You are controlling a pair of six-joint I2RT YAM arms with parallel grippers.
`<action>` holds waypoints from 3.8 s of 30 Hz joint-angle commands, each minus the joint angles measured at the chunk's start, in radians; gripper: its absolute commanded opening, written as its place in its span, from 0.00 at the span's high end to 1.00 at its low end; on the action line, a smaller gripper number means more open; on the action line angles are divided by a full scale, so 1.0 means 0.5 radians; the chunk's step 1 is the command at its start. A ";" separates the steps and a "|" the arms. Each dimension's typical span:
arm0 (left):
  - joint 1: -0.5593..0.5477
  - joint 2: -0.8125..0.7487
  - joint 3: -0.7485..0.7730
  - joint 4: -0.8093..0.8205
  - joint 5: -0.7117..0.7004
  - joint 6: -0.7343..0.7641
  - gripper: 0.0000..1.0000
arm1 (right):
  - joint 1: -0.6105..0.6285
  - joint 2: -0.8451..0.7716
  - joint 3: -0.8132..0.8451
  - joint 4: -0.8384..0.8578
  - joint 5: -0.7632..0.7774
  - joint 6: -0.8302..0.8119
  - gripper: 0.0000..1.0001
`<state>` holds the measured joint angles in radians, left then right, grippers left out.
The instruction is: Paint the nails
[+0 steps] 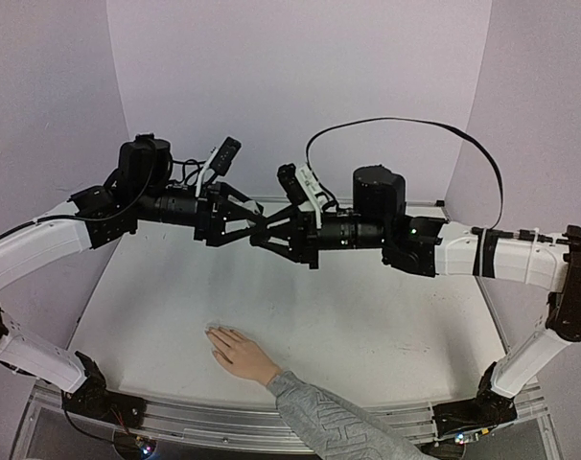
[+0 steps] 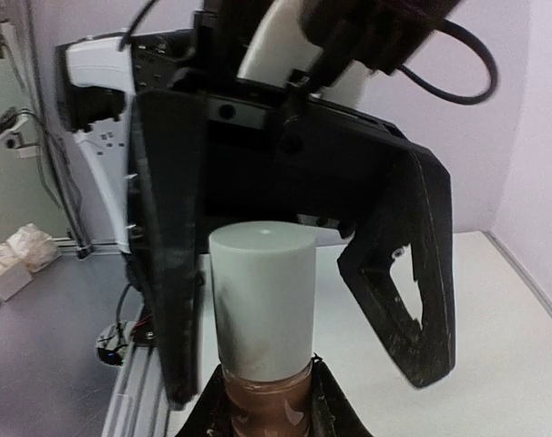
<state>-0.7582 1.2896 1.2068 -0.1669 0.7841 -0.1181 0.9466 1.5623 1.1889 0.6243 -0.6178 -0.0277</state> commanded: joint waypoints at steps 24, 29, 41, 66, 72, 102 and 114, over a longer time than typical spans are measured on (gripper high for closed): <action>0.004 -0.154 0.014 -0.107 -1.133 -0.741 0.25 | 0.323 0.379 0.365 0.151 1.782 -0.052 1.00; 0.004 -0.114 0.050 -0.104 -1.162 -0.768 0.37 | 0.345 0.411 0.399 0.153 1.773 -0.072 1.00; 0.001 -0.035 0.069 -0.098 -1.020 -0.694 0.73 | 0.350 0.397 0.402 0.148 1.665 -0.035 1.00; 0.028 0.114 0.314 -0.049 0.212 0.148 0.51 | -0.073 -0.195 -0.080 0.289 -0.163 0.006 1.00; 0.028 -0.081 0.138 -0.112 -0.576 -0.242 0.18 | -0.072 -0.152 -0.113 0.295 0.516 -0.006 1.00; -0.034 -0.021 0.123 -0.016 -1.148 -0.874 0.40 | 0.292 0.308 0.326 0.153 1.668 -0.061 1.00; -0.045 0.051 0.161 0.044 -0.950 -0.741 0.84 | 0.281 0.266 0.305 0.156 1.522 -0.048 1.00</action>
<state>-0.7815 1.3052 1.2308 -0.2081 0.2401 -0.5240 1.0874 1.7191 1.3029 0.6365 0.2024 -0.0528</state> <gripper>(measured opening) 0.206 0.220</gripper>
